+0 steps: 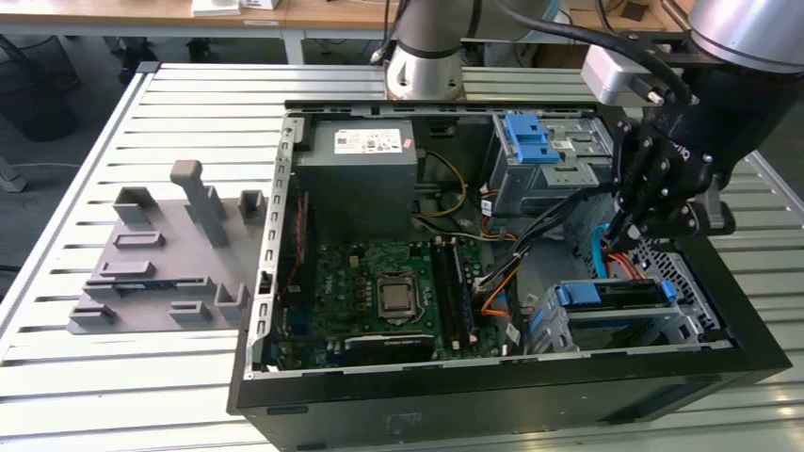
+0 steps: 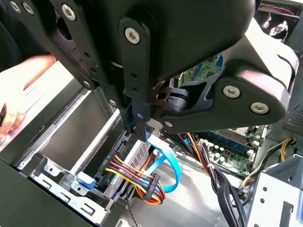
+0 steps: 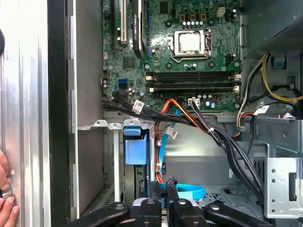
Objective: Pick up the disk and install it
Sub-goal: 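Insert the second disk wire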
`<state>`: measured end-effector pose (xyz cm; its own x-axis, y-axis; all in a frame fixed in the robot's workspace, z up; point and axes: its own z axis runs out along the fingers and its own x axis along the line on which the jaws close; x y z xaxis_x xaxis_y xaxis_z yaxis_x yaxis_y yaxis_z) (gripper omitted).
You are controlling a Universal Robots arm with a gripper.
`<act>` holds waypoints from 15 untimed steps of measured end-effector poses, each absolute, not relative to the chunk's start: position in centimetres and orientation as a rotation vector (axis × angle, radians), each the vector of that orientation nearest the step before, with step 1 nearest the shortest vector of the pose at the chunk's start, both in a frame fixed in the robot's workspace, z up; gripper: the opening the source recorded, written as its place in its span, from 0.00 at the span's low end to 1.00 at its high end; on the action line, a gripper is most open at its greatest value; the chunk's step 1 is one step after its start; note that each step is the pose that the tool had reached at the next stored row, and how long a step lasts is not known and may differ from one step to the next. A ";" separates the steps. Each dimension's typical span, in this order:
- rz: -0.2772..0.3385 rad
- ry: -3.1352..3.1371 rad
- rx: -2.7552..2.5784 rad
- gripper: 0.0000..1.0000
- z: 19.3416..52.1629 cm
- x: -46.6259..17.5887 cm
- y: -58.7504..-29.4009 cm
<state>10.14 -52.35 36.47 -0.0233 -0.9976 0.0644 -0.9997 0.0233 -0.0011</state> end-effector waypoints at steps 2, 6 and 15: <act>0.048 -2.225 2.173 0.16 36.4 10.1 -52.4; 0.019 -2.238 2.186 0.16 36.0 10.1 -52.3; 0.020 -2.235 2.184 0.16 35.0 10.1 -53.5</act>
<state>10.14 -53.50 34.97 -0.0232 -0.9995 0.0210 -0.9997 0.0233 0.0022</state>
